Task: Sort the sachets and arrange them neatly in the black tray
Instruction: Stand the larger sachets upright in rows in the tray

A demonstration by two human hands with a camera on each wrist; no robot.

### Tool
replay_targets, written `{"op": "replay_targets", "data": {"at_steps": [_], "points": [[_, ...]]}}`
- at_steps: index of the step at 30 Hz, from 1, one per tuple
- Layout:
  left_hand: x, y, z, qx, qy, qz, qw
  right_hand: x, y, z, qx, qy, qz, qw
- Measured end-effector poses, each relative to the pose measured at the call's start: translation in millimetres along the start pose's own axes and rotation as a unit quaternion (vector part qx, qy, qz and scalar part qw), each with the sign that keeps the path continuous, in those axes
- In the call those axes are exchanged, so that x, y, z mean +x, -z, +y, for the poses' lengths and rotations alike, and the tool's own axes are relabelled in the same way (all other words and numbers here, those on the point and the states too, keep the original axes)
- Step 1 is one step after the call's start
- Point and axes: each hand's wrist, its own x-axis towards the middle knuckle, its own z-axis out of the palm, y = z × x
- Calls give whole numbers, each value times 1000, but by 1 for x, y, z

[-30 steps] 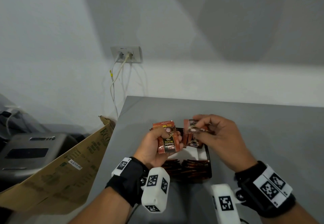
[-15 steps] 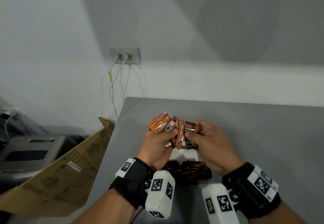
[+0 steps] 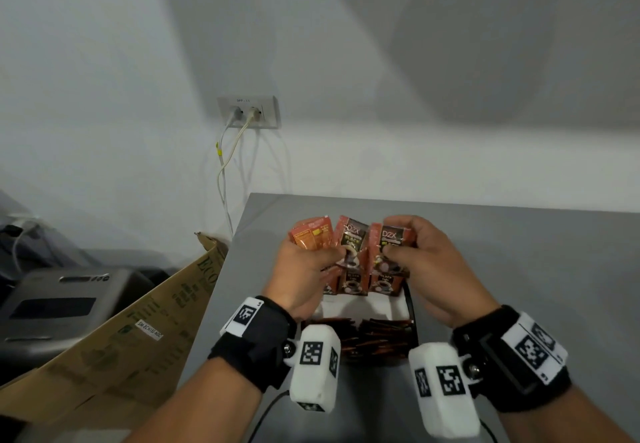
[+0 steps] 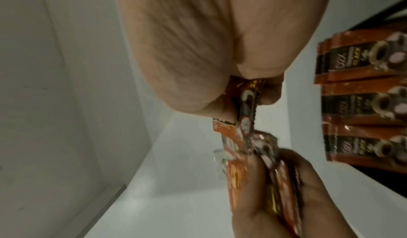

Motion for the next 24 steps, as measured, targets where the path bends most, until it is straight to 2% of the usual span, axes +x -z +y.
{"op": "replay_targets", "data": {"at_steps": [3,6,9,11,16,19,22,24], "points": [[-3,-10,-4,-36,-3,-12,999,-2,-16,6,28,-12,-15,999],[-2,-12,-5,-68,34,-39,996,1,-22,5,52,-20,-1,998],[-1,-6,-1,-108,91,-11,990,4,-16,3,83,-36,14,996],[2,-1,-2,-115,111,0,987,4,-11,0,114,-41,-1,993],[3,-1,-4,-46,64,-53,995,4,-9,1,129,-41,-57,989],[6,-2,-7,-46,78,-87,992,5,-11,6,113,-56,-88,988],[6,3,-5,-42,75,-68,994,5,-9,5,73,-6,-38,997],[8,5,0,-90,123,-49,987,3,-4,0,15,38,-8,999]]}}
